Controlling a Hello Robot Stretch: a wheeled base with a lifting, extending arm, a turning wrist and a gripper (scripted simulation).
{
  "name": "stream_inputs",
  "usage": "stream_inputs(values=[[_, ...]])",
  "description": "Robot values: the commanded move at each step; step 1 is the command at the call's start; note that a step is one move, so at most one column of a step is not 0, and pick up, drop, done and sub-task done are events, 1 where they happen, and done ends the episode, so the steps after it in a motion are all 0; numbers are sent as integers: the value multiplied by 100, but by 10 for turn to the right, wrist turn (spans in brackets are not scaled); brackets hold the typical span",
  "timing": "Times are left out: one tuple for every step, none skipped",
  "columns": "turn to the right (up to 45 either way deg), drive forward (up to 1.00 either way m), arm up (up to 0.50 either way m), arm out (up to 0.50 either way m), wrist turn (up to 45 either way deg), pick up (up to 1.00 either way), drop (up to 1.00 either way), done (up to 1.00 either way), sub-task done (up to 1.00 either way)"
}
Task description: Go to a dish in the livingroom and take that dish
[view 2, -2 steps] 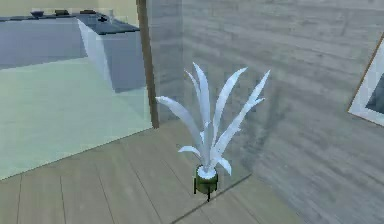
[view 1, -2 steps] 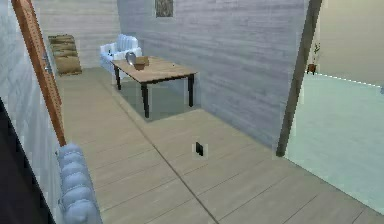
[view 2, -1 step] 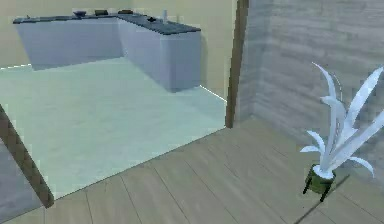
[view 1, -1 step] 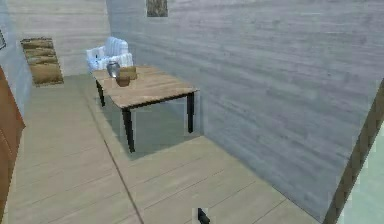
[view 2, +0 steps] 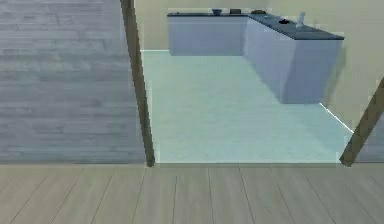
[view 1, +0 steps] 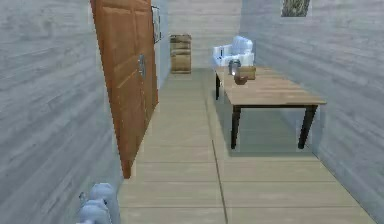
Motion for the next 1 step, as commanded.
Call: stream_inputs(values=[[0, 100, 0, 0, 0, 0, 0, 0, 0]])
